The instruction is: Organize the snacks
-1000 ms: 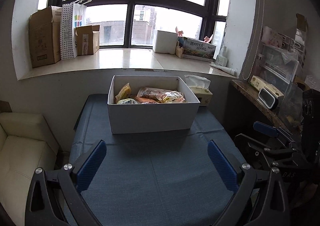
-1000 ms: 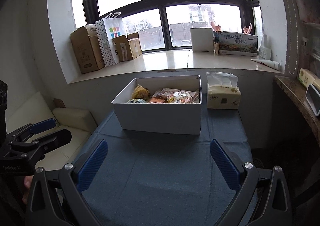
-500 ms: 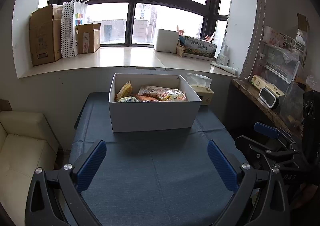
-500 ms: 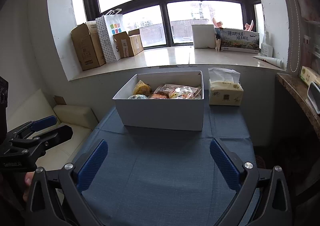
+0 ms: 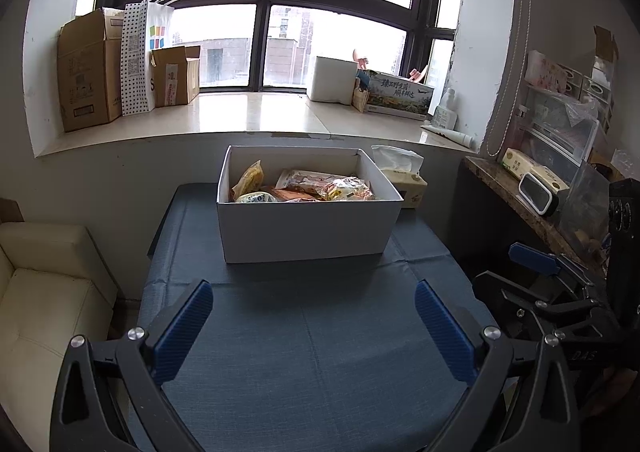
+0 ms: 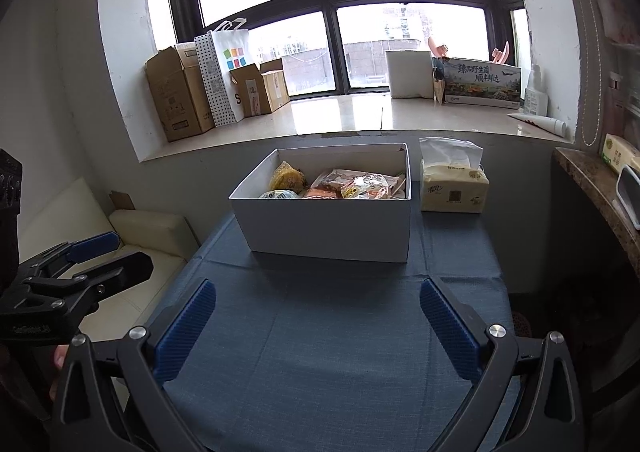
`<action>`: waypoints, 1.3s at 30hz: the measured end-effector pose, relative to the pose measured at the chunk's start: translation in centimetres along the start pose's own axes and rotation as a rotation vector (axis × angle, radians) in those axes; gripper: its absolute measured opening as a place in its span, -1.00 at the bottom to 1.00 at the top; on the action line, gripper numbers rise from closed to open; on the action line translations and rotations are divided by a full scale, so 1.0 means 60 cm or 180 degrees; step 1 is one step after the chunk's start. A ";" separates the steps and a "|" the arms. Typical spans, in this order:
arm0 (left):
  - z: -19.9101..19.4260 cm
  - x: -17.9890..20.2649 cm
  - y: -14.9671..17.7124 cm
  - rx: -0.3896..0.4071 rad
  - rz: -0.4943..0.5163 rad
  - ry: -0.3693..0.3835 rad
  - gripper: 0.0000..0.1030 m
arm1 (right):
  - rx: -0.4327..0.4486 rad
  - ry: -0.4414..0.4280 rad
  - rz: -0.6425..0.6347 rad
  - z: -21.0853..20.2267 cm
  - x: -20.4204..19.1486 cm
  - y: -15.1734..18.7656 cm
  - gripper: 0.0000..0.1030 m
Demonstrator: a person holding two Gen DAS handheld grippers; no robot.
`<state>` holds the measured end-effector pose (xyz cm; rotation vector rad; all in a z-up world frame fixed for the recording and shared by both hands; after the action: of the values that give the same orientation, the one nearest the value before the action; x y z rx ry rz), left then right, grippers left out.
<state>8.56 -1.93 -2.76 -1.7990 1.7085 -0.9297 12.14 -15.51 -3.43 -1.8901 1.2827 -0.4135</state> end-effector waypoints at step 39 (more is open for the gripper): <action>-0.001 0.000 0.000 -0.0006 0.0004 0.0023 1.00 | 0.0011 -0.0053 -0.0047 -0.005 -0.011 -0.002 1.00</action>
<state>8.52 -1.90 -2.73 -1.7977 1.7152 -0.9352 11.73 -15.02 -3.04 -1.8973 1.2571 -0.4064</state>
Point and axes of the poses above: each gripper's, at about its wrist camera, not at the fingertips, and z roughly the way its jaws point, x to its right, y to its underside, the point moved 10 cm from there along z, roughly the way its jaws point, and after that the axes turned 4 degrees about -x, right-handed, at the moved point
